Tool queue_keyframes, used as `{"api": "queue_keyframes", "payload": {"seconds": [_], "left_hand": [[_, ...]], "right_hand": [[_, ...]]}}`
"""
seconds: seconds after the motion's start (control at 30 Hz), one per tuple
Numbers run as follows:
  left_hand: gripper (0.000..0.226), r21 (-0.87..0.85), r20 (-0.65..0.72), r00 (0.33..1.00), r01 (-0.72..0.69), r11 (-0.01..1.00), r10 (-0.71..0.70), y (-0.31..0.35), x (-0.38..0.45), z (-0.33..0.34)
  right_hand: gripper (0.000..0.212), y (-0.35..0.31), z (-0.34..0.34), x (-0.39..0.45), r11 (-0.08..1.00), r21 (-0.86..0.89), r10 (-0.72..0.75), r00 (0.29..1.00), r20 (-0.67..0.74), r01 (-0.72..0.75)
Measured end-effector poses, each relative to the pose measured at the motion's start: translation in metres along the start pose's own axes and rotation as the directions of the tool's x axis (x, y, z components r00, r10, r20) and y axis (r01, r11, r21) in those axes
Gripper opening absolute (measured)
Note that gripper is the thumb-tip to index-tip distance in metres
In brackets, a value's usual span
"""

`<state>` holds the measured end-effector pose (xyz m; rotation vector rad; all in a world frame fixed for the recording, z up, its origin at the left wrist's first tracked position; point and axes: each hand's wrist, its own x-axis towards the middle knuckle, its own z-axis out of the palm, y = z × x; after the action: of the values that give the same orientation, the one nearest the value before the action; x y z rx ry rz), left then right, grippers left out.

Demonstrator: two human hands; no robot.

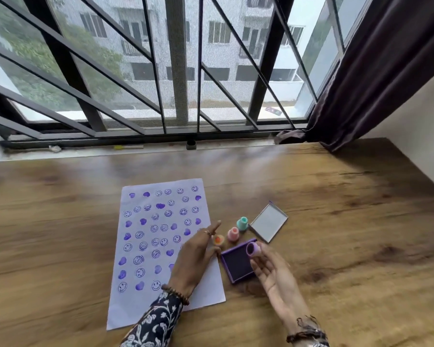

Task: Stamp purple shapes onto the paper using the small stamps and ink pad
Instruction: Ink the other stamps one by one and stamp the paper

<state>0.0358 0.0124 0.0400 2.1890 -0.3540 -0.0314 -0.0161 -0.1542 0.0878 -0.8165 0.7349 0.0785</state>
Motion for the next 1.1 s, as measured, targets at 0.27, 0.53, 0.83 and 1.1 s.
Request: {"api": "queue_keyframes", "payload": {"seconds": [0.27, 0.53, 0.83, 1.1], "left_hand": [[0.075, 0.080, 0.130, 0.987, -0.106, 0.991, 0.095, -0.002, -0.018, -0.001], [0.075, 0.240, 0.185, 0.972, -0.189, 0.952, 0.146, -0.014, -0.023, 0.008], [0.076, 0.283, 0.193, 0.970, -0.202, 0.938, 0.150, -0.020, -0.026, 0.012], [0.070, 0.284, 0.200, 0.967, -0.211, 0.935, 0.157, -0.019, -0.026, 0.012]], "right_hand": [[0.006, 0.010, -0.014, 0.001, 0.421, -0.854, -0.533, 0.845, 0.040, 0.306], [0.012, 0.015, 0.003, 0.002, -0.179, -0.926, -0.575, 0.728, 0.372, 0.332], [0.004, -0.032, 0.033, 0.031, -0.159, -0.966, -0.247, 0.939, 0.239, 0.204], [0.011, -0.009, 0.016, 0.012, -0.226, -0.922, -0.358, 0.854, 0.378, 0.314]]}}
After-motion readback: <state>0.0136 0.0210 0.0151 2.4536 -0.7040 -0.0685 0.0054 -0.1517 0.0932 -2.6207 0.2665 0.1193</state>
